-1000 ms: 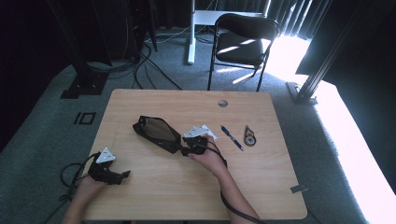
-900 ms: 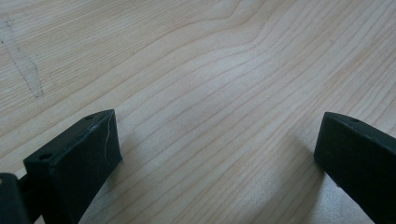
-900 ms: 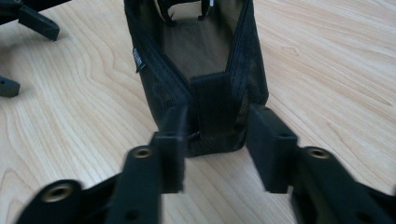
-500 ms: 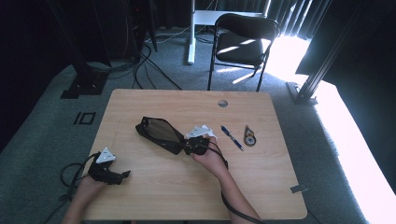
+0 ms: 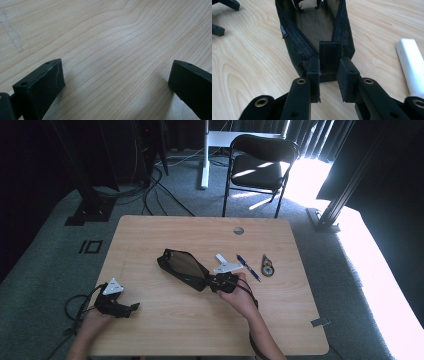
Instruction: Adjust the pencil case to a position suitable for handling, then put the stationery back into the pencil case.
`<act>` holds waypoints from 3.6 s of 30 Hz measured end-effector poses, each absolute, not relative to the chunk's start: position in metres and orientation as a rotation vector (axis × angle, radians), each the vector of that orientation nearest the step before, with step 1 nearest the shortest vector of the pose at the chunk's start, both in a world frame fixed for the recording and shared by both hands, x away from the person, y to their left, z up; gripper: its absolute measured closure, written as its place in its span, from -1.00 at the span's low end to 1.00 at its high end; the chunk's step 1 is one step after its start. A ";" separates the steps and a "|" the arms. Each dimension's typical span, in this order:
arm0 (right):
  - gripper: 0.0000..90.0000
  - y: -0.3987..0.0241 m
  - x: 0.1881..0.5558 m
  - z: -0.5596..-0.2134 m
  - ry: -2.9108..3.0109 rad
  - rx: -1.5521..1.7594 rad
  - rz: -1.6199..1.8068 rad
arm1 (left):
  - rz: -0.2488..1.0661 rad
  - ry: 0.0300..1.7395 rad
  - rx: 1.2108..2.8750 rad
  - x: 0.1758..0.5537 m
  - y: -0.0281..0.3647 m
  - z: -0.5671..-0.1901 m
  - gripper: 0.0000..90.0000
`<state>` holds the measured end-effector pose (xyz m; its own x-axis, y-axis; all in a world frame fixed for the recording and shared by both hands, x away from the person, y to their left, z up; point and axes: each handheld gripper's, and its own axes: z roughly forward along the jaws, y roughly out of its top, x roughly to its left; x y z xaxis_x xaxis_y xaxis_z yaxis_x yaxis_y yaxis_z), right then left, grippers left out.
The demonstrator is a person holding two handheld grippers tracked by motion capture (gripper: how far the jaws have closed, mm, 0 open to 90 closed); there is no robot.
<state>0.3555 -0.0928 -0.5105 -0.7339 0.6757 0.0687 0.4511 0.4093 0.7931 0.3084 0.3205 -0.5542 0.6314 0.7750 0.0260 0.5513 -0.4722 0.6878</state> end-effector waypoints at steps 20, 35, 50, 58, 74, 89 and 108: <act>0.62 -0.168 0.308 -0.514 2.334 1.110 1.201 | 0.444 1.032 2.198 0.308 0.320 -0.554 -0.99; 0.62 -0.203 0.268 -0.516 2.259 1.205 1.189 | 0.444 1.033 2.198 0.308 0.320 -0.554 -0.99; 0.62 -0.223 0.242 -0.516 2.201 1.257 1.168 | 0.444 1.033 2.198 0.308 0.320 -0.554 -0.99; 0.61 -0.231 0.231 -0.518 2.173 1.279 1.174 | 0.445 1.032 2.199 0.308 0.320 -0.554 -0.99; 0.11 -0.237 0.234 -0.493 2.138 1.253 1.294 | 0.445 1.032 2.199 0.308 0.320 -0.554 -0.99; 0.03 -0.250 0.277 -0.471 1.991 1.305 1.310 | 0.445 1.032 2.198 0.308 0.320 -0.554 -0.99; -0.03 -0.265 0.357 -0.496 1.933 1.436 1.100 | 0.443 1.034 2.199 0.308 0.320 -0.554 -0.99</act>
<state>0.3575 -0.2646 -0.4955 -0.3273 0.9417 0.0775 0.5476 0.1222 0.8278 0.3084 0.3204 -0.5542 0.6303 0.7760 0.0246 0.5525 -0.4706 0.6879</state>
